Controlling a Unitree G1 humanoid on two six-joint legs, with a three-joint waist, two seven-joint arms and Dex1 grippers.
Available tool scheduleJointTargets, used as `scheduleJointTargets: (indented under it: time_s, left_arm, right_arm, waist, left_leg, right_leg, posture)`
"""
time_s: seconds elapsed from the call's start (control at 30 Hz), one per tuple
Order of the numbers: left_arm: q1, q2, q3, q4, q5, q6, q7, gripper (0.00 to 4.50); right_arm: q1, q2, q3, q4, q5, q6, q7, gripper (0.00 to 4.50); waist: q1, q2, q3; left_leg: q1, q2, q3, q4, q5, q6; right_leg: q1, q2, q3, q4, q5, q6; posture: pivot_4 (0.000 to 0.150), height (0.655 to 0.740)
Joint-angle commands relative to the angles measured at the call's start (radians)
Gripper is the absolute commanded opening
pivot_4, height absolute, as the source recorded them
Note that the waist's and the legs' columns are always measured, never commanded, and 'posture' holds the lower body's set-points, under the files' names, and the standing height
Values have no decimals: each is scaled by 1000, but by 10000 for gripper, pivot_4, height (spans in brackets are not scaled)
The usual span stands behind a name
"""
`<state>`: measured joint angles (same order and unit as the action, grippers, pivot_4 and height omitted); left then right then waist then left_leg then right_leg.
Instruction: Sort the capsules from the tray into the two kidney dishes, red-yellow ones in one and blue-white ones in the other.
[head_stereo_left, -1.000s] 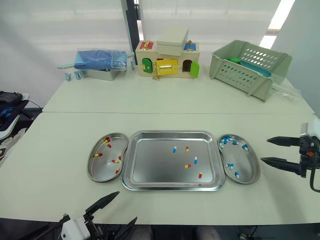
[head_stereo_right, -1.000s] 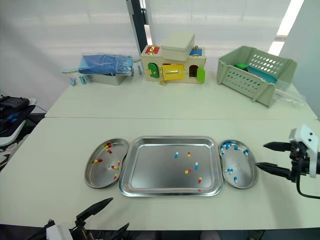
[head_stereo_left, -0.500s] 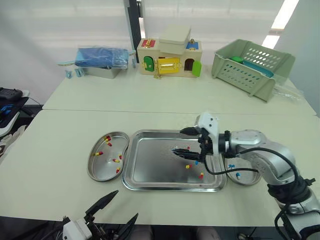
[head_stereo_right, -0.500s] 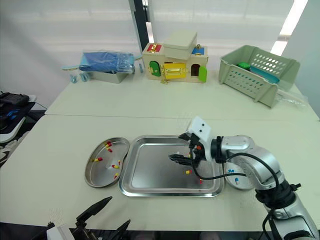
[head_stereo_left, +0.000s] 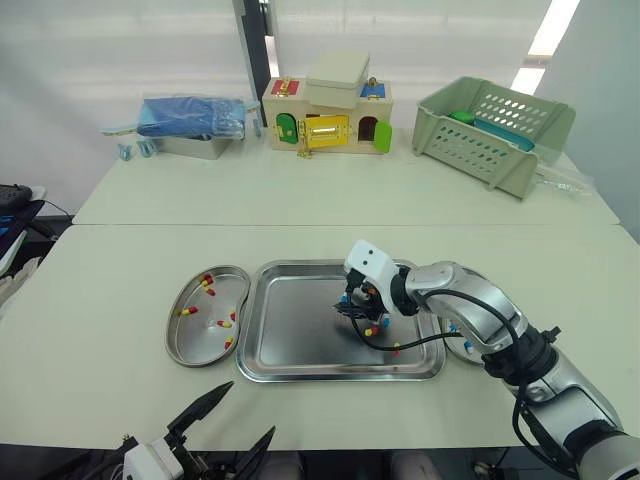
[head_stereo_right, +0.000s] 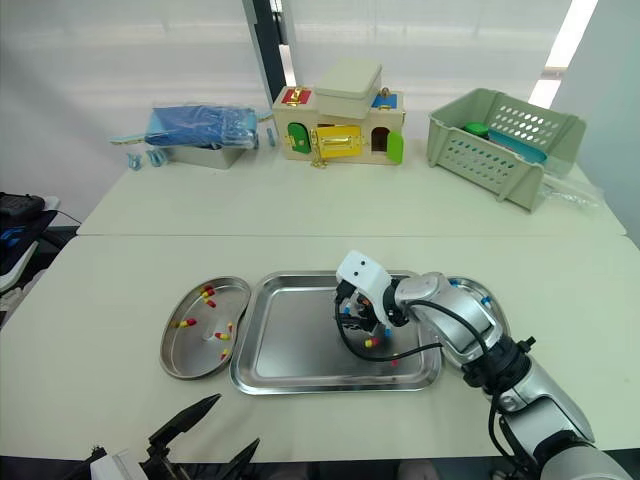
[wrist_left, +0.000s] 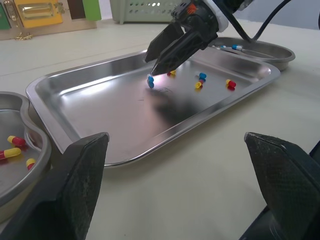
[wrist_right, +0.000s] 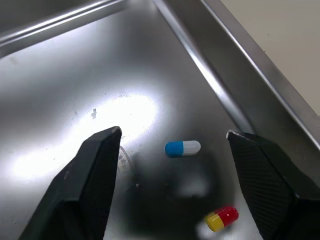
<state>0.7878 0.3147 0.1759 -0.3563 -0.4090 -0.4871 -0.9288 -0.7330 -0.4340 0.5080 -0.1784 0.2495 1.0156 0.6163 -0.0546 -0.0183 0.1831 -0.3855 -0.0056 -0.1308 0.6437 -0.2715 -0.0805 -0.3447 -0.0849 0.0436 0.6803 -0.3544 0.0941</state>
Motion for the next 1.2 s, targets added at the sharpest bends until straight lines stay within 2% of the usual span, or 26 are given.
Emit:
scheduleJointTargets:
  time_s: [0.03,0.6,0.7,0.8,0.93,0.97,1.2]
  left_arm:
    - [14,21,-9,-38,-6,0,16,45000]
    - [21,57,-23,-45,-9,1,55,45000]
    - [20,64,-23,-46,-6,5,58,45000]
    - [19,68,-20,-39,-8,4,58,45000]
    - [19,71,-20,-26,-11,-5,51,45000]
    - [19,72,-20,-25,-11,-5,51,45000]
    - [17,77,-21,-24,-12,-4,48,45000]
  right_arm:
    - [-9,21,-1,5,-31,-35,-2,31937]
    - [26,45,41,90,-120,-112,38,31937]
    - [32,39,47,100,-137,-125,48,26140]
    - [41,33,51,93,-147,-129,59,17554]
    - [48,38,46,86,-156,-126,66,8932]
    - [50,38,45,84,-158,-126,67,7673]
    - [54,47,29,72,-158,-127,73,7587]
  waist:
    - [-1,0,0]
    - [-1,0,0]
    - [-1,0,0]
    - [-1,0,0]
    - [-1,0,0]
    - [-1,0,0]
    - [-1,0,0]
  left_leg:
    - [0,0,0,0,0,0]
    - [0,0,0,0,0,0]
    - [0,0,0,0,0,0]
    - [0,0,0,0,0,0]
    - [0,0,0,0,0,0]
    - [0,0,0,0,0,0]
    - [0,0,0,0,0,0]
  right_leg:
    - [0,0,0,0,0,0]
    - [-1,0,0,0,0,0]
    - [-1,0,0,0,0,0]
    - [-1,0,0,0,0,0]
    - [0,0,0,0,0,0]
    - [0,0,0,0,0,0]
    - [0,0,0,0,0,0]
  posture:
    - [1500,7400]
    - [1500,7400]
    - [1500,7400]
    - [1500,7400]
    - [1500,7400]
    - [1500,7400]
    - [1500,7400]
